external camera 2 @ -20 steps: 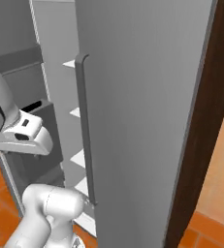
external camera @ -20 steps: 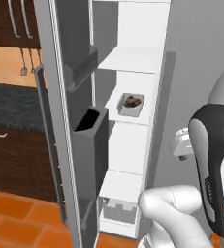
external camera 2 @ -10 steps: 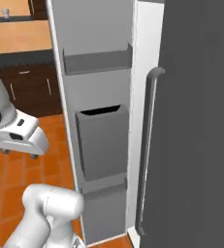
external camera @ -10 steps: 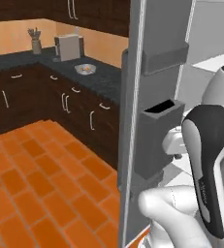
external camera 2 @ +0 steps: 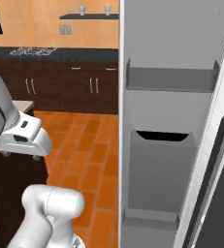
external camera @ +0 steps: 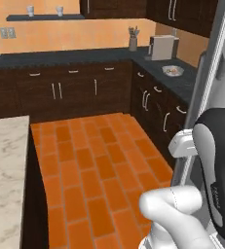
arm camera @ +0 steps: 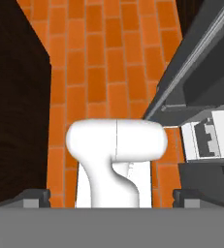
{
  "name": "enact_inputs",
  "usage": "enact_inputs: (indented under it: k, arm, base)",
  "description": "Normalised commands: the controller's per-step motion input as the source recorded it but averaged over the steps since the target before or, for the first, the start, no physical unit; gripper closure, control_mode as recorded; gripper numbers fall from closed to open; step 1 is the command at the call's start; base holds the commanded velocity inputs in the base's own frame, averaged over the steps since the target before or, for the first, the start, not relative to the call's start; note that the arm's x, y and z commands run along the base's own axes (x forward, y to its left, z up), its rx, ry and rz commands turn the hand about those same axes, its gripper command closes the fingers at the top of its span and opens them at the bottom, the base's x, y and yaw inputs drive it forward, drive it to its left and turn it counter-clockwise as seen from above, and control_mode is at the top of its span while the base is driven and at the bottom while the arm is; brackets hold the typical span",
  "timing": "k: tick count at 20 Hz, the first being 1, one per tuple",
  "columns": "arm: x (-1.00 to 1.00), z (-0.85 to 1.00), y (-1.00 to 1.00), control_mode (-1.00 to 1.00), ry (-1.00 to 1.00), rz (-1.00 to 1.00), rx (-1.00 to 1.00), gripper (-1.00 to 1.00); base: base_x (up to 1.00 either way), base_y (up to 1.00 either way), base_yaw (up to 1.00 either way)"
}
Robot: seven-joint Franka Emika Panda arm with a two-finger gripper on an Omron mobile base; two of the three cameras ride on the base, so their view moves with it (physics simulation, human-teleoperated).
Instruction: Take the meat container that has the steak and place it on the second highest rack of the freezer. Then take the vegetable container that has the onion and sweet potato and place it on the highest rack of the freezer.
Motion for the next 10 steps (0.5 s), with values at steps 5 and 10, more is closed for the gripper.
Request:
enact_inputs:
  k: [5,10]
  arm:
    - [0.00,0.00,0.00,1.00,0.00,0.00,0.00,-1.00]
    - [0.00,0.00,0.00,1.00,0.00,0.00,0.00,-1.00]
  base:
    - [0.52,0.56,-0.12]
    - [0.37,0.78,-0.10]
